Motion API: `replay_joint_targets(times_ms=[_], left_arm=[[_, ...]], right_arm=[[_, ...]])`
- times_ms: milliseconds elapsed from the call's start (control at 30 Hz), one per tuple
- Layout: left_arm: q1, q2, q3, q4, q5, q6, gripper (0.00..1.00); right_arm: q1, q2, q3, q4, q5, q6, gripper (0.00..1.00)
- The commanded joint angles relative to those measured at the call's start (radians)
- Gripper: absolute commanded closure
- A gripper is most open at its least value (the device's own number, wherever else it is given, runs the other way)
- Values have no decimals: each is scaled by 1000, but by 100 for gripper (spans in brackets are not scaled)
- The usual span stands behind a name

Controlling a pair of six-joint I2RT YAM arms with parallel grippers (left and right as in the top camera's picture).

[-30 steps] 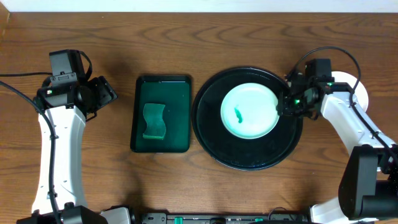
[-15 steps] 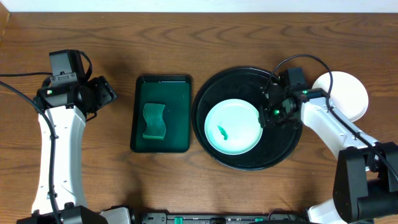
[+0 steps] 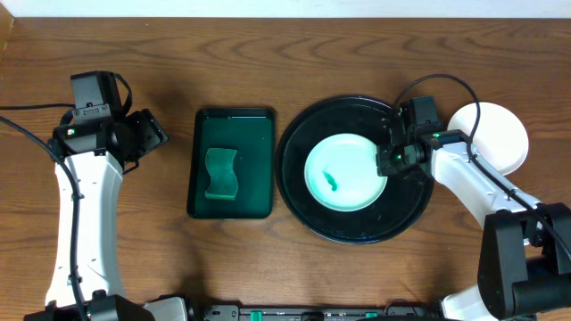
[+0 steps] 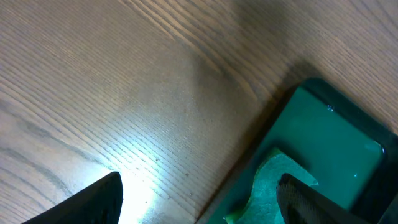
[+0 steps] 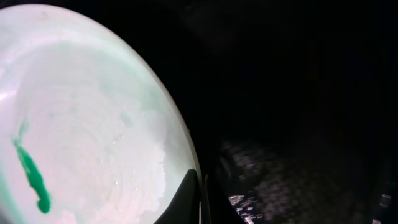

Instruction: Clean dirty plates on tray and stack at the side

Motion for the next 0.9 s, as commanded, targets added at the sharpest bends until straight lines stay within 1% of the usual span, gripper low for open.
replay_joint_targets(times_ms=[0, 167, 400, 567, 600, 633, 700, 800, 833, 867], left_arm=[[3, -1, 11, -3, -9, -2, 20], [3, -1, 11, -3, -9, -2, 20], [3, -1, 11, -3, -9, -2, 20], [3, -1, 11, -3, -9, -2, 20], [3, -1, 11, -3, -9, -2, 20], [3, -1, 11, -3, -9, -2, 20], [3, -1, 11, -3, -9, -2, 20], [3, -1, 11, -3, -9, -2, 20], [3, -1, 11, -3, -9, -2, 21], [3, -1, 11, -3, -9, -2, 20]], right_arm=[[9, -5, -5, 14, 99, 109, 99], [9, -5, -15, 23, 133, 191, 99], [11, -5, -109, 138, 129, 341, 99], [11, -6, -121, 146, 71, 352, 98], [11, -6, -119, 150, 43, 334, 96], [11, -6, -117, 156, 18, 305, 90], [10, -6, -106, 171, -3, 200, 76], [7, -6, -85, 186, 26, 61, 57], [6, -6, -85, 204, 36, 24, 53], [5, -6, -85, 217, 52, -5, 53]])
